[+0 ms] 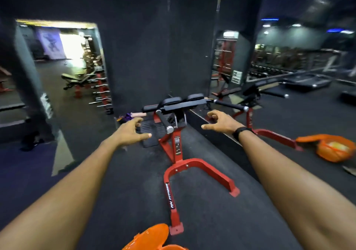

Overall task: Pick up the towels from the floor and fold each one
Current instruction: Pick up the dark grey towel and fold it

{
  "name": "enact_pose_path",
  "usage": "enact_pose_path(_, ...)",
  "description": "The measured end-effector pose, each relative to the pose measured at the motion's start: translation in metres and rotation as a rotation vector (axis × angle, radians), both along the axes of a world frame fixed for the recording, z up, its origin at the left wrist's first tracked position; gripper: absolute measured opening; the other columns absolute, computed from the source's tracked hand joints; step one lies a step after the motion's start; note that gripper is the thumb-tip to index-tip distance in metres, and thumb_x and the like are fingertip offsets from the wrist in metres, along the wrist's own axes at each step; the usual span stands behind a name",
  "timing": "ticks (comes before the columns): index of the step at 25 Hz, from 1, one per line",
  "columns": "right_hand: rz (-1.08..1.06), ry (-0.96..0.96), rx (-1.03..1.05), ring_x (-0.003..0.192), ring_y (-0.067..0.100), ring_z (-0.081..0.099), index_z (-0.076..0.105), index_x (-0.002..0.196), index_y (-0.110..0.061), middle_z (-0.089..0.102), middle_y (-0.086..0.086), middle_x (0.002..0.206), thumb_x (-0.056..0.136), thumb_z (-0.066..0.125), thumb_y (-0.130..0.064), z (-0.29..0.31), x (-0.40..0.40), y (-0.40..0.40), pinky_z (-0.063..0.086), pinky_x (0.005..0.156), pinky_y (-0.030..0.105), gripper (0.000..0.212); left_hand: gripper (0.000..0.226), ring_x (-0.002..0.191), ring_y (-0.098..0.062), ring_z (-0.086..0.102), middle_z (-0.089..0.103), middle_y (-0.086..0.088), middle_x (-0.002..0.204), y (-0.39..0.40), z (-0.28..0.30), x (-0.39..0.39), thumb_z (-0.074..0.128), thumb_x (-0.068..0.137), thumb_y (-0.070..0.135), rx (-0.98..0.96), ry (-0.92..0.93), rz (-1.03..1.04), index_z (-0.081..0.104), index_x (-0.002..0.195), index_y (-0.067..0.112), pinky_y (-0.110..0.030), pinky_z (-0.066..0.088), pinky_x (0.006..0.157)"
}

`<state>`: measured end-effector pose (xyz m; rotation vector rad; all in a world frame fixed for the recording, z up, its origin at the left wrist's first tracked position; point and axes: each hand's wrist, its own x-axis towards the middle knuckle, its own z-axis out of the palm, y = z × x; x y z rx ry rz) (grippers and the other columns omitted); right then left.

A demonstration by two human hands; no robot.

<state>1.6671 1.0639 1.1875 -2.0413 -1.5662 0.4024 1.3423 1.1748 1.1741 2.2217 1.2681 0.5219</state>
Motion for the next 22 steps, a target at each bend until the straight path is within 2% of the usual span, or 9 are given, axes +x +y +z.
enact_pose_path(4, -0.203, 0.002, -0.039, 0.133, 0.021, 0.043, 0.043, 0.139, -0.015, 0.045, 0.004, 0.146, 0.078, 0.075, -0.043, -0.004, 0.014, -0.104, 0.033, 0.109, 0.03, 0.075, 0.079, 0.126, -0.024, 0.051, 0.052, -0.01, 0.137, -0.03, 0.001, 0.06, 0.078, 0.076, 0.038, 0.029, 0.011, -0.219, 0.041, 0.14, 0.013, -0.036, 0.039, 0.108)
enact_pose_path(8, -0.461, -0.005, -0.072, 0.135, 0.02, 0.041, 0.041, 0.14, -0.013, 0.043, 0.005, 0.147, 0.079, 0.074, -0.041, -0.009, 0.037, -0.24, 0.031, 0.109, 0.029, 0.074, 0.079, 0.122, -0.025, 0.053, 0.055, -0.011, 0.135, -0.097, -0.005, 0.138, 0.078, 0.075, 0.039, 0.017, 0.009, -0.443, 0.042, 0.141, 0.012, -0.035, 0.041, 0.105)
enact_pose_path(16, -0.965, 0.024, -0.099, 0.13, 0.022, 0.046, 0.045, 0.136, -0.015, 0.049, 0.008, 0.141, 0.077, 0.075, -0.044, -0.003, 0.036, -0.537, 0.036, 0.106, 0.031, 0.072, 0.081, 0.122, -0.024, 0.054, 0.054, -0.012, 0.135, -0.313, -0.011, 0.268, 0.079, 0.074, 0.037, -0.024, 0.004, -0.887, 0.042, 0.141, 0.01, -0.032, 0.039, 0.106)
enact_pose_path(19, -1.119, 0.039, -0.108, 0.127, 0.023, 0.049, 0.048, 0.134, -0.014, 0.052, 0.009, 0.138, 0.079, 0.075, -0.04, -0.003, 0.011, -0.648, 0.038, 0.102, 0.03, 0.067, 0.082, 0.123, -0.024, 0.053, 0.055, -0.011, 0.134, -0.408, -0.014, 0.295, 0.08, 0.072, 0.04, -0.015, 0.013, -1.041, 0.043, 0.14, 0.013, -0.039, 0.039, 0.108)
enact_pose_path(22, -1.222, 0.05, -0.137, 0.13, 0.024, 0.047, 0.046, 0.136, -0.013, 0.048, 0.01, 0.141, 0.079, 0.075, -0.04, -0.002, -0.016, -0.741, 0.035, 0.104, 0.03, 0.069, 0.08, 0.125, -0.024, 0.052, 0.055, -0.012, 0.135, -0.493, -0.021, 0.306, 0.08, 0.074, 0.036, -0.035, 0.008, -1.143, 0.042, 0.14, 0.011, -0.038, 0.037, 0.109)
